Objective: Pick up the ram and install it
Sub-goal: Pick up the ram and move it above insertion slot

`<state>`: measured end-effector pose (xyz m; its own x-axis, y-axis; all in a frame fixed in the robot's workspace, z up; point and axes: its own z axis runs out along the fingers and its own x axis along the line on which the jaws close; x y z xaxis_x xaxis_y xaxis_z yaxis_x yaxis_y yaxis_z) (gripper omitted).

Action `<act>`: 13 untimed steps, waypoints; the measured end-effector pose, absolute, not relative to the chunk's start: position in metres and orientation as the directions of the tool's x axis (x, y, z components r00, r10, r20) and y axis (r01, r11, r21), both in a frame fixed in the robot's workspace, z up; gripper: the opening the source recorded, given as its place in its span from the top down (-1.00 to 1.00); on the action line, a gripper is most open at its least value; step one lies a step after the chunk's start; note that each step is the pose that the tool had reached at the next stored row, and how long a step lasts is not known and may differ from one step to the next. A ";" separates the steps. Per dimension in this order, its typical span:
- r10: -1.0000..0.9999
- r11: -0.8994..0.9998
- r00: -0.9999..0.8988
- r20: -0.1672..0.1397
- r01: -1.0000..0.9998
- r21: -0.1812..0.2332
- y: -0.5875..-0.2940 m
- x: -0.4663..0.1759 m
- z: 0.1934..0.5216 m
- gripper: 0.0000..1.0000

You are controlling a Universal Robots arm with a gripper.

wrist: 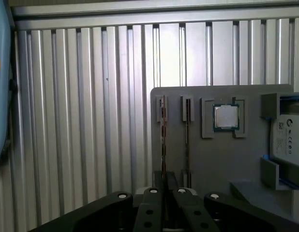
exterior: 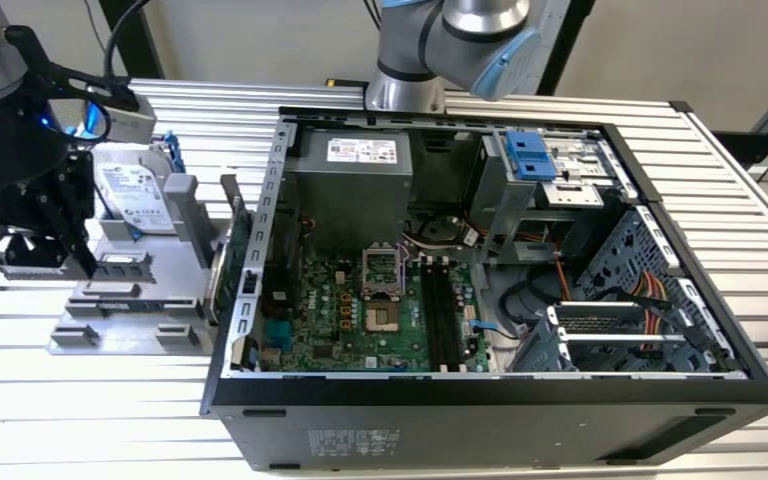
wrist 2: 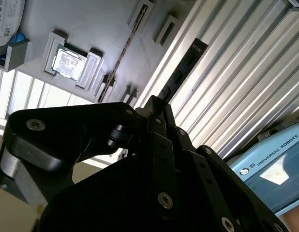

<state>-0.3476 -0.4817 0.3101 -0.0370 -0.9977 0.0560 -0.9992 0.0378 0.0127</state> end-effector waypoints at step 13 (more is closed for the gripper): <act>-0.998 0.038 -0.037 0.056 -0.999 0.013 -0.482 -0.348 0.325 1.00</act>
